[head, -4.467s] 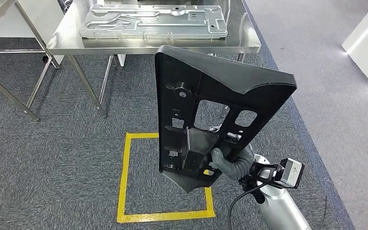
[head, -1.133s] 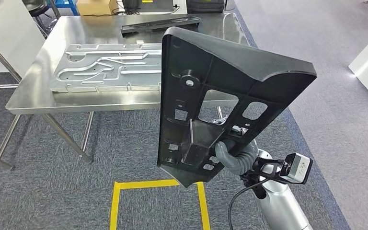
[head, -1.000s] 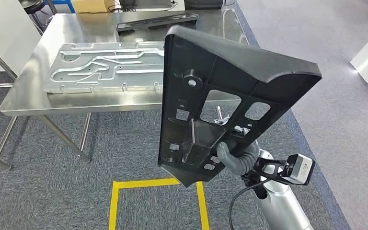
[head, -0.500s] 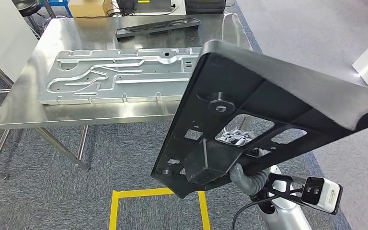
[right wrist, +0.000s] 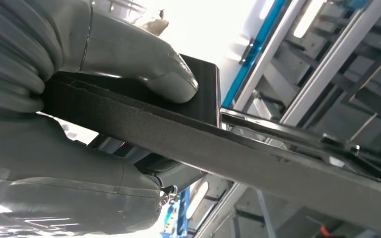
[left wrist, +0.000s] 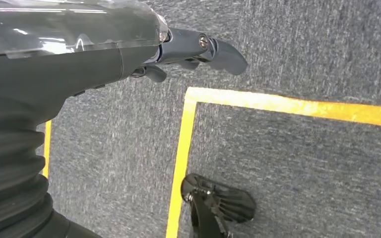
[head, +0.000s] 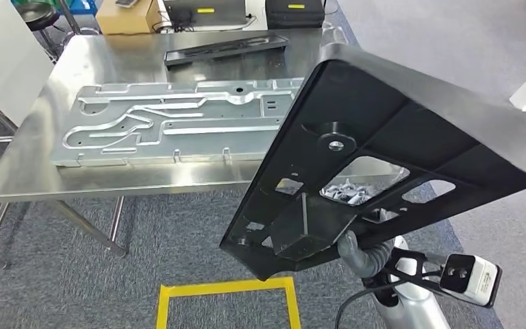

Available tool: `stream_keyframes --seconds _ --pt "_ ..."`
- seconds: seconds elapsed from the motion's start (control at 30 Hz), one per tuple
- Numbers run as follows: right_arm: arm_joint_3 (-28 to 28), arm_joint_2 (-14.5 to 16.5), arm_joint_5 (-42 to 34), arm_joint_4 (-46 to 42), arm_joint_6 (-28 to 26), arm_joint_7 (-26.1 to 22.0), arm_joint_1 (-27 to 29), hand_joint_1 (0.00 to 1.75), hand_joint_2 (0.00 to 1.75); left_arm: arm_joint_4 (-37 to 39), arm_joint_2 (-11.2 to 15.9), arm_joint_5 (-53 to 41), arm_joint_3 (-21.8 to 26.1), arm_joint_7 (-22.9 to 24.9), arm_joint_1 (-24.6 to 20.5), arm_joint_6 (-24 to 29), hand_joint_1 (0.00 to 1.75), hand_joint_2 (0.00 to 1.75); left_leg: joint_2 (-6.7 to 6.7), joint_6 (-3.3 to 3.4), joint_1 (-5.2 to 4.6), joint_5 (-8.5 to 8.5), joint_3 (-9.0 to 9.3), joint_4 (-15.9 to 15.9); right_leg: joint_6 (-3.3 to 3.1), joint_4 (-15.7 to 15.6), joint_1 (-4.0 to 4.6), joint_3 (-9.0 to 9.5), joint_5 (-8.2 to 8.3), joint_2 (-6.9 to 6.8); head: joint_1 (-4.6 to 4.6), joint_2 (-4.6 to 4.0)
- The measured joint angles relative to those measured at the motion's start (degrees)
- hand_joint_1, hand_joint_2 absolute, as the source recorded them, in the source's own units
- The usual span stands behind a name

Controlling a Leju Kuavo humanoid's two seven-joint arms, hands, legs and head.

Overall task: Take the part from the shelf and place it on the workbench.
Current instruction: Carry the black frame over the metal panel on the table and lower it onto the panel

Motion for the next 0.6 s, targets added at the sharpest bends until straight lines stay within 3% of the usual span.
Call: stream_keyframes --seconds 0.07,0.17,0.2,0.23,0.27,0.33,0.4,0.53,0.6 --pt "-0.07 -0.11 -0.04 -0.22 -0.11 -0.01 0.21 1.75 1.75 0.00 -0.02 -0.04 0.00 0.00 -0.08 -0.01 0.00 1.75 0.10 -0.56 0.05 -0.93 -1.03 3.13 -0.54 -0.39 -0.34 1.08 -0.26 0.00 -0.01 0.00" --pt "-0.07 -0.15 -0.07 -0.43 -0.18 0.00 0.67 1.75 1.75 0.00 0.00 -0.09 0.02 0.00 -0.11 0.04 0.00 1.75 0.16 -1.22 0.33 -5.22 -7.24 13.50 -0.93 -0.54 -0.45 2.14 -1.19 -0.05 -0.02 0.00" --pt "-0.07 -0.17 -0.07 -0.43 -0.18 0.01 0.92 1.75 1.75 0.00 0.02 -0.14 0.03 0.01 -0.03 0.05 0.00 1.75 0.17 -1.34 0.41 -6.13 -9.05 15.75 -0.92 -0.54 -0.45 2.53 -1.57 -0.03 -0.02 0.00" --pt "-0.07 -0.20 -0.07 -0.43 -0.18 0.01 1.14 1.75 1.75 0.00 0.03 -0.23 0.05 0.01 0.05 0.03 0.00 1.75 0.18 -1.33 0.49 -5.83 -9.98 16.07 -0.86 -0.53 -0.46 3.00 -1.96 0.02 -0.02 0.00" --pt "-0.08 -0.22 -0.07 -0.43 -0.18 0.01 1.30 1.75 1.75 0.00 0.03 -0.36 0.06 0.00 0.12 -0.03 0.00 1.75 0.19 -1.31 0.55 -4.20 -9.87 14.26 -0.78 -0.53 -0.46 3.57 -2.37 0.06 -0.02 0.00" --pt "-0.11 -0.27 -0.08 -0.46 -0.17 0.00 1.41 1.75 1.75 0.00 0.06 -0.72 0.09 -0.08 0.17 -0.16 0.00 1.75 0.23 -1.13 0.57 1.26 -7.58 6.54 -0.46 -0.51 -0.45 4.83 -3.32 0.08 -0.01 0.00" --pt "-0.23 -0.32 -0.13 -0.51 -0.15 0.01 1.43 1.75 1.75 0.00 0.11 -0.99 0.17 -0.21 0.12 -0.29 0.00 1.75 0.29 -0.65 0.29 3.66 -5.86 1.12 0.08 -0.44 -0.34 5.41 -4.11 0.11 -0.01 0.00" --pt "-0.84 -0.43 -0.28 -0.93 -0.14 0.00 1.61 1.75 1.75 0.00 0.17 -1.21 0.28 -0.52 0.27 -0.38 0.00 1.75 0.21 0.96 0.25 3.71 -4.55 -0.28 1.36 1.02 -0.27 5.66 -4.70 0.08 -0.01 0.00" --pt "-1.09 -0.50 -0.27 -1.33 -0.10 -0.02 1.54 1.75 1.75 0.00 0.16 -1.36 0.30 -0.58 0.14 -0.38 0.00 1.75 0.19 1.56 0.42 3.43 -3.45 -0.70 1.94 5.22 -0.47 3.58 -6.45 0.01 -0.01 0.00"
